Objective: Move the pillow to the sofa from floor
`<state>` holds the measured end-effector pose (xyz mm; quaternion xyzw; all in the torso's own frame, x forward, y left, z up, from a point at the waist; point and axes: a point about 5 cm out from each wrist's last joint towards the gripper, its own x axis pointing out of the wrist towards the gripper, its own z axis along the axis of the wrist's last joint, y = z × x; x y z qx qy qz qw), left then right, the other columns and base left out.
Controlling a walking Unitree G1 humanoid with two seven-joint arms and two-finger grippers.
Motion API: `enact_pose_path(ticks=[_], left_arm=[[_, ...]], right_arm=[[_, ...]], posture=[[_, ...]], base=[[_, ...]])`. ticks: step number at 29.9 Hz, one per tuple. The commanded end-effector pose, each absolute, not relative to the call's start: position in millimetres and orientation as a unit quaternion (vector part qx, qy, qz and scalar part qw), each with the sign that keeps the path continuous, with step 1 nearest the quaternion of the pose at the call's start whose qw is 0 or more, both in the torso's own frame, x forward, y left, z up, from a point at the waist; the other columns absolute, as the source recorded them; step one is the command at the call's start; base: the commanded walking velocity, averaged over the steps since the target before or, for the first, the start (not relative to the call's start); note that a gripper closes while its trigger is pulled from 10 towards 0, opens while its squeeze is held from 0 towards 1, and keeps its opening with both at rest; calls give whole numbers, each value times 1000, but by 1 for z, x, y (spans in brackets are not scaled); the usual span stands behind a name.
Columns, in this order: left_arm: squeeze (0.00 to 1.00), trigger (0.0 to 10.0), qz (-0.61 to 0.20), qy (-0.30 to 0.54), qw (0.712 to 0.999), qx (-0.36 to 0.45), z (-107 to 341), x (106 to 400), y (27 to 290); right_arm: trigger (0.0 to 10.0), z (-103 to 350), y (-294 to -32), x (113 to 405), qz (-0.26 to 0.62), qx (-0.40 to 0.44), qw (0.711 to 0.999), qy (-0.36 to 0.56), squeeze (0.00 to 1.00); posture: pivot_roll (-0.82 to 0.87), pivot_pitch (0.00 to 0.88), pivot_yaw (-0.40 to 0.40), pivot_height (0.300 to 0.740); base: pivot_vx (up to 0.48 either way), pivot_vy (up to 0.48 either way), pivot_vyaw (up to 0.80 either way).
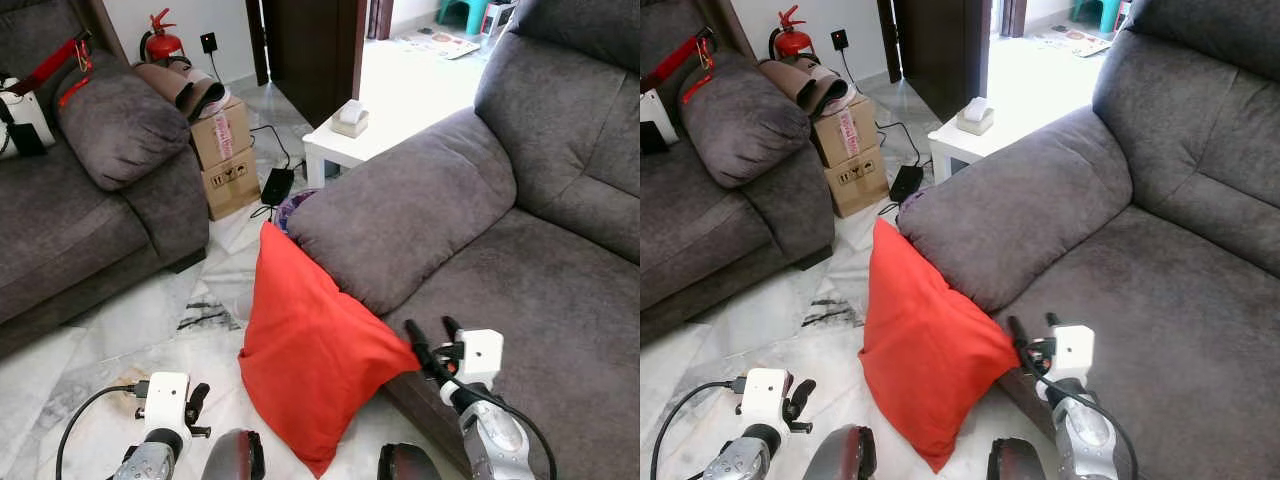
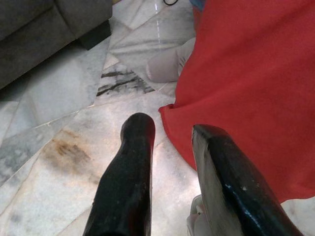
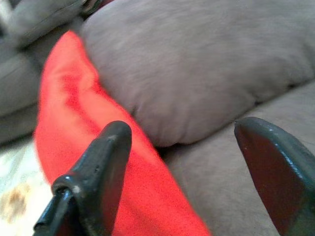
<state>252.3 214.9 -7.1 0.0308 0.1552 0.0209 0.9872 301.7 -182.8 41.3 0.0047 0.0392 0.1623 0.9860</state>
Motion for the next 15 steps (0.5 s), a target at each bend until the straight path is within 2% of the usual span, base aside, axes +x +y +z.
enact_pose_path(ticks=[1, 3, 4, 10, 11, 13, 14, 15], left_arm=[[0, 10000, 22, 172, 984, 35, -12, 247, 218], [0, 10000, 20, 172, 984, 36, -12, 247, 218], [0, 10000, 19, 172, 984, 36, -12, 247, 218], [0, 10000, 14, 169, 985, 33, -11, 249, 215], [0, 10000, 13, 169, 985, 32, -11, 249, 214], [0, 10000, 12, 171, 985, 32, -12, 249, 214], [0, 10000, 10, 174, 984, 32, -13, 248, 215], [0, 10000, 10, 174, 984, 32, -13, 248, 215]], right_arm=[[10000, 37, -190, 298, 205, -50, 975, 69, 1000], [10000, 34, -192, 295, 240, -151, 955, 89, 1000], [10000, 33, -193, 295, 247, -174, 949, 93, 1000], [10000, 37, -194, 302, 238, -166, 952, 102, 1000], [10000, 36, -192, 303, 245, -173, 948, 107, 910], [10000, 35, -190, 303, 248, -181, 945, 110, 910], [10000, 35, -188, 304, 247, -188, 944, 115, 0], [10000, 34, -188, 305, 243, -186, 945, 117, 0]], posture=[[-7, 157, 59, 596], [-15, 157, 61, 596], [-15, 157, 61, 596], [-2, 156, 63, 596], [-2, 157, 63, 596], [-1, 158, 64, 596], [1, 159, 65, 596], [3, 161, 66, 596]], base=[[0, 0, 0], [0, 0, 0], [0, 0, 0], [0, 0, 0], [0, 0, 0], [0, 0, 0], [0, 0, 0], [0, 0, 0]])
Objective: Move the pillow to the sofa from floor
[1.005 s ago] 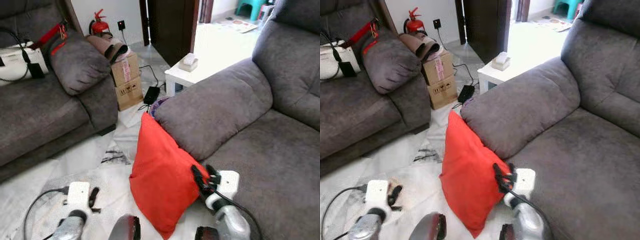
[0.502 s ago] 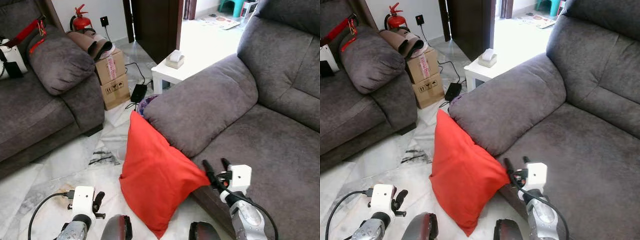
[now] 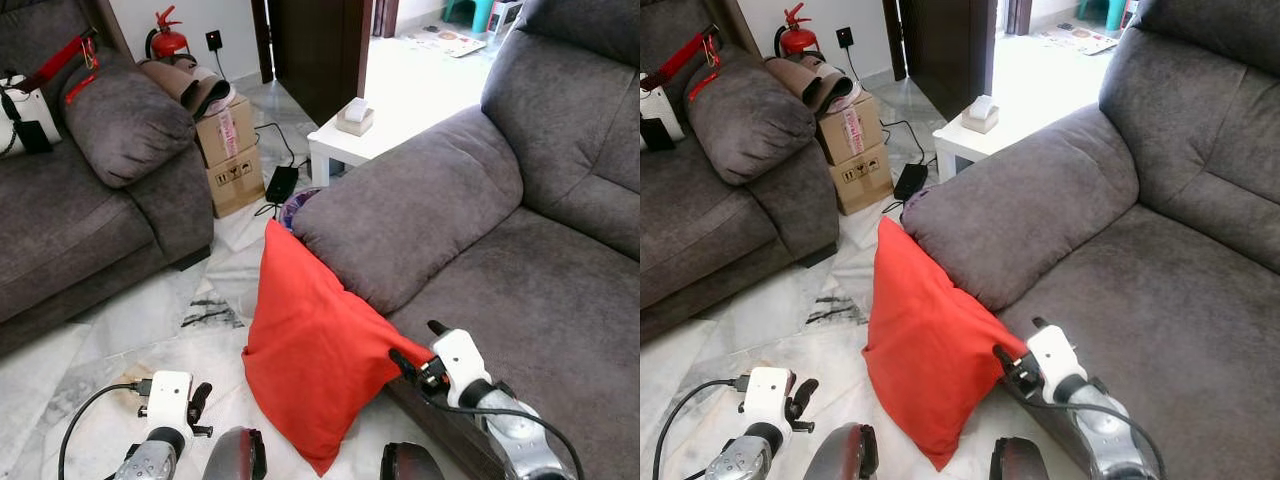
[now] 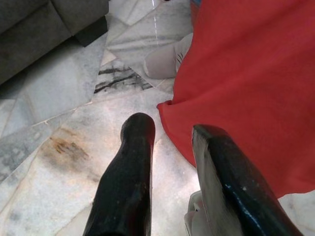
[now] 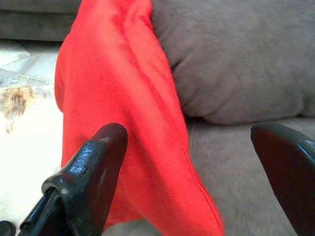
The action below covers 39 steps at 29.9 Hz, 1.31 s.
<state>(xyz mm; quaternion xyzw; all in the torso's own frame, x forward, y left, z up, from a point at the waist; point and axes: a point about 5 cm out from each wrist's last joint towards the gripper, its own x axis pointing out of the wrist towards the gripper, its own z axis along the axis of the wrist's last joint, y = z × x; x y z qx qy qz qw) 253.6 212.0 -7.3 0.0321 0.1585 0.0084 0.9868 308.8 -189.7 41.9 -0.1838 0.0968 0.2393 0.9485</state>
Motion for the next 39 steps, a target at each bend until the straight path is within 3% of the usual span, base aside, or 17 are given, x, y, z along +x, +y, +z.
enact_pose_path(ticks=[1, 6, 15, 37, 38, 39], left_arm=[[0, 10000, 10, 175, 984, 31, -13, 247, 215], [0, 10000, 9, 177, 984, 30, -13, 248, 215], [0, 10000, -4, 178, 984, 28, -13, 247, 211], [0, 10000, -20, 159, 987, 30, -5, 255, 206], [0, 10000, -19, 159, 987, 31, -5, 255, 206], [0, 10000, -18, 158, 987, 31, -5, 255, 206]], right_arm=[[10000, 34, -186, 305, 250, -184, 943, 123, 0], [10000, 26, -184, 301, 271, -188, 931, 154, 0], [10000, 25, -191, 303, 241, -201, 935, 164, 0], [10000, 18, -179, 303, 214, -213, 938, 173, 0], [9569, 19, -178, 303, 213, -209, 940, 168, 0], [4627, 19, -178, 303, 212, -208, 941, 165, 0]], posture=[[4, 161, 65, 596], [5, 163, 64, 596], [7, 163, 65, 596], [42, 149, 61, 596], [43, 151, 60, 596], [43, 153, 58, 596]], base=[[0, 0, 0], [0, 0, 0], [0, 0, 0], [0, 0, 0], [0, 0, 0], [0, 0, 0]])
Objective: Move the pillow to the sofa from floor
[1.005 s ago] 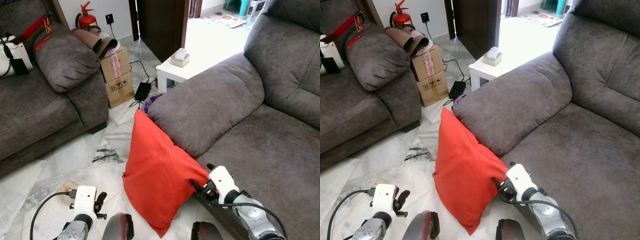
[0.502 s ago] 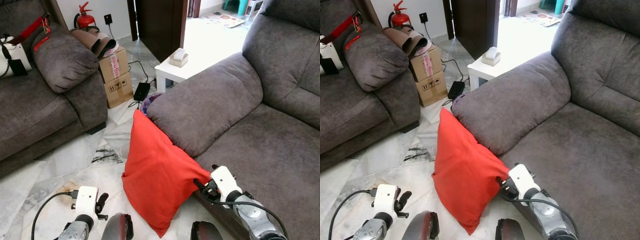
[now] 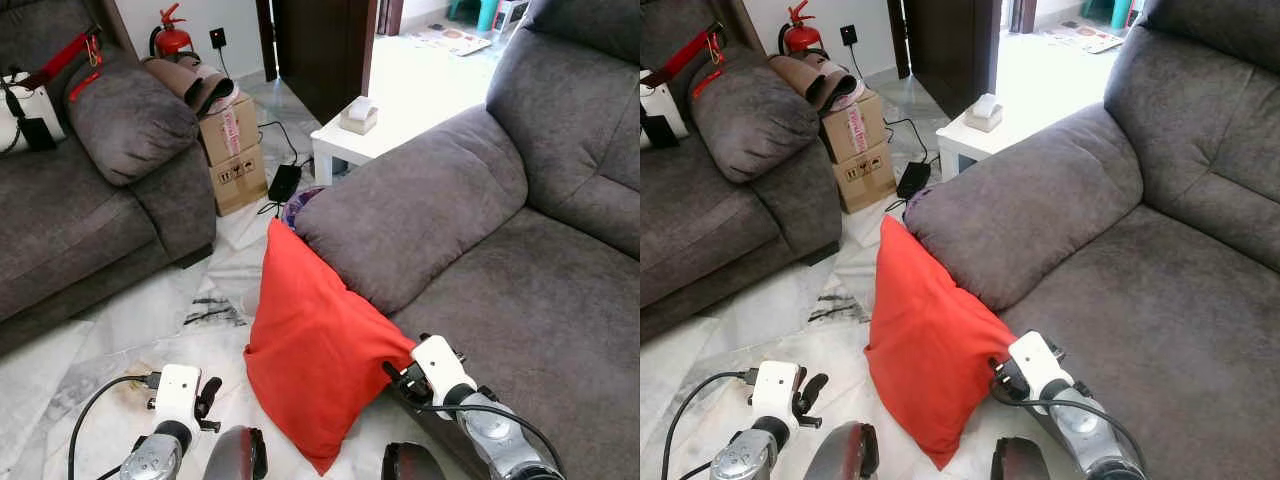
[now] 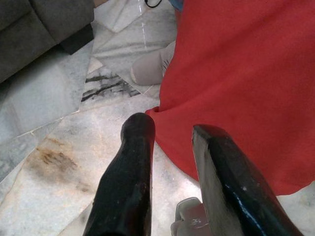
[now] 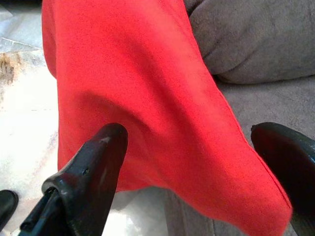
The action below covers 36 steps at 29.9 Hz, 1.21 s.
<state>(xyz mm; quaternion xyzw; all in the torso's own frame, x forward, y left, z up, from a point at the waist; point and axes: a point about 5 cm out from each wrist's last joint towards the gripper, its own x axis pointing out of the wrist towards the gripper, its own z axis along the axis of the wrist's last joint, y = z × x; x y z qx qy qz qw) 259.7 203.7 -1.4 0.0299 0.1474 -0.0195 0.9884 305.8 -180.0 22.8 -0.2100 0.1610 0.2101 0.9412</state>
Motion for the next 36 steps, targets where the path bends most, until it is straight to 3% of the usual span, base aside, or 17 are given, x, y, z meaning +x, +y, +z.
enact_pose_path(ticks=[1, 36], left_arm=[[0, 10000, -18, 157, 987, 30, -5, 255, 206], [0, 10000, -26, 150, 988, 31, -2, 257, 202]], right_arm=[[0, 20, -176, 304, 213, -199, 943, 159, 0], [0, 16, -161, 300, 238, -194, 939, 156, 0]], posture=[[43, 153, 58, 596], [55, 172, 49, 596]], base=[[0, 0, 0], [0, 0, 0]])
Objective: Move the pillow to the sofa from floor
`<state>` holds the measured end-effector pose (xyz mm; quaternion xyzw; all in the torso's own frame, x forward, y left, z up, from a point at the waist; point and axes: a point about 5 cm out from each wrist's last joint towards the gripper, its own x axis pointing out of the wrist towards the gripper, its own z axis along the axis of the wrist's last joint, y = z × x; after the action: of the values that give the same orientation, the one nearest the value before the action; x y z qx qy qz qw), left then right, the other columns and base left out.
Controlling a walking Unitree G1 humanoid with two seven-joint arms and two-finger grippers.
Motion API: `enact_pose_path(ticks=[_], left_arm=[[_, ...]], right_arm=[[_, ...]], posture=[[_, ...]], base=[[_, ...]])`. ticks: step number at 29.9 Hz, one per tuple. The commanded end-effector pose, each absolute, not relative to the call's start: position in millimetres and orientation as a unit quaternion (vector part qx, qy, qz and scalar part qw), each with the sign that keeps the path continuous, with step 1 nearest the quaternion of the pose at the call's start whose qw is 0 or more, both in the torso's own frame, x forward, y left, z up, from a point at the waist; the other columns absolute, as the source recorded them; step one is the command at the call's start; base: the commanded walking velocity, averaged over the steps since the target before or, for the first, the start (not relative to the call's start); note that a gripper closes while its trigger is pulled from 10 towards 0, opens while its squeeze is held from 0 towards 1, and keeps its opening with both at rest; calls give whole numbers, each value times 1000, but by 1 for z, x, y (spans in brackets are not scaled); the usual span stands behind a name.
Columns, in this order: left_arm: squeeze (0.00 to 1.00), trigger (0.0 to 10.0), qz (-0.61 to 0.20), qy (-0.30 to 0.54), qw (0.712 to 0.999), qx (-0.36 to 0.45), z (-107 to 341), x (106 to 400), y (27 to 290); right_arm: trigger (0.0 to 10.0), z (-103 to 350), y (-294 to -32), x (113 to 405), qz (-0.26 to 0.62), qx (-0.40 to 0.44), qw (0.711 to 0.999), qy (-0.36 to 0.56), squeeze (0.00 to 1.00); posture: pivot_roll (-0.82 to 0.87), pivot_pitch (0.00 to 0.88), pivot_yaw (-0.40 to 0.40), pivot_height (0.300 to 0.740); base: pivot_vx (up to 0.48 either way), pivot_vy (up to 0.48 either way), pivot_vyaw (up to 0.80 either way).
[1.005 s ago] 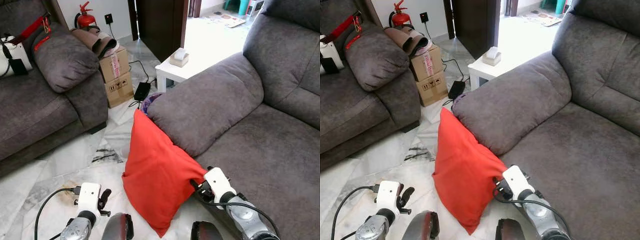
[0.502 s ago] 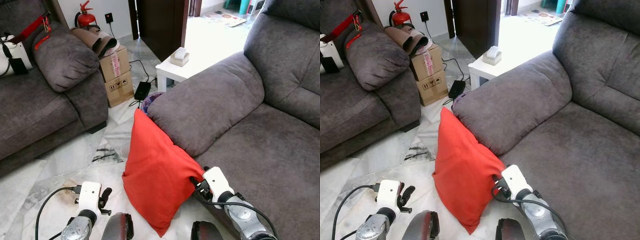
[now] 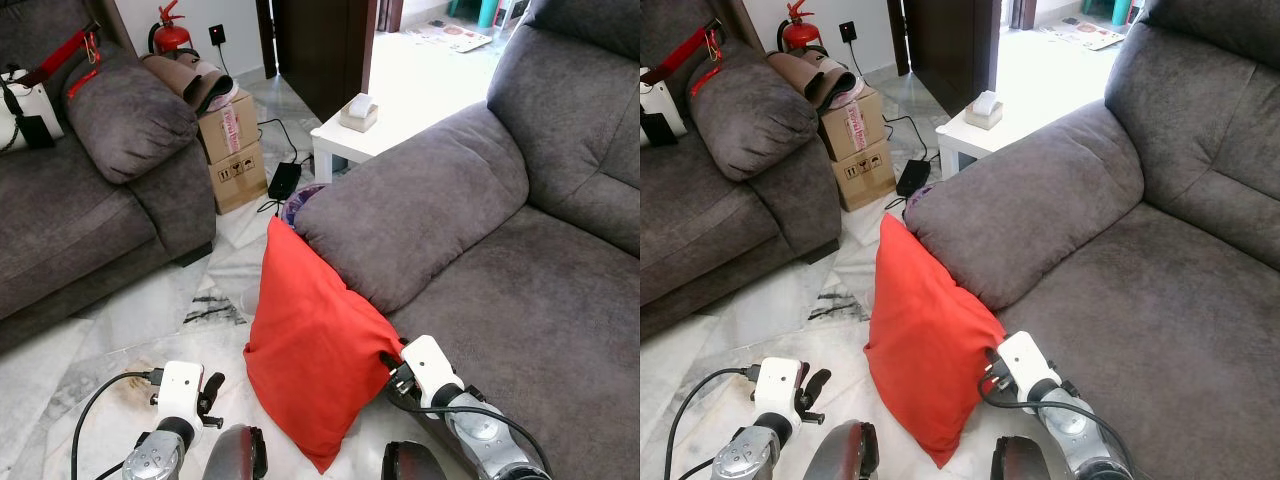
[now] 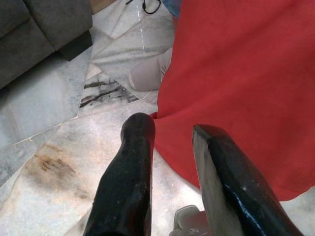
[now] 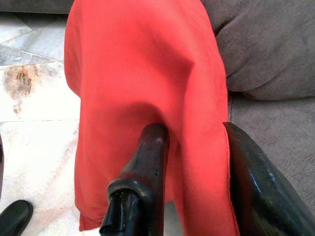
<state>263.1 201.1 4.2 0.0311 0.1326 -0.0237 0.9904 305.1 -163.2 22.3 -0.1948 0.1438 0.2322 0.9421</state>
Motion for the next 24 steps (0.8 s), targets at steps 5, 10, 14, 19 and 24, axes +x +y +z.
enact_pose_path(ticks=[5, 10, 14, 19, 24], left_arm=[[0, 10000, -29, 150, 988, 33, -2, 258, 201], [0, 10000, -30, 149, 988, 33, -1, 258, 200], [0, 10000, -30, 149, 988, 33, -1, 258, 199], [0, 10000, -28, 149, 988, 34, -1, 258, 201], [0, 10000, -26, 150, 988, 33, -1, 259, 202]], right_arm=[[0, 16, -159, 300, 245, -202, 935, 157, 0], [0, 15, -160, 299, 247, -204, 934, 159, 0], [0, 15, -160, 299, 247, -206, 933, 159, 0], [0, 13, -159, 298, 248, -204, 933, 162, 0], [0, 12, -157, 297, 254, -206, 931, 163, 0]], posture=[[50, 170, 51, 596], [49, 172, 51, 596], [48, 174, 51, 596], [45, 175, 51, 596], [44, 171, 50, 596]], base=[[0, 0, 0], [0, 0, 0], [0, 0, 0], [0, 0, 0], [0, 0, 0]])
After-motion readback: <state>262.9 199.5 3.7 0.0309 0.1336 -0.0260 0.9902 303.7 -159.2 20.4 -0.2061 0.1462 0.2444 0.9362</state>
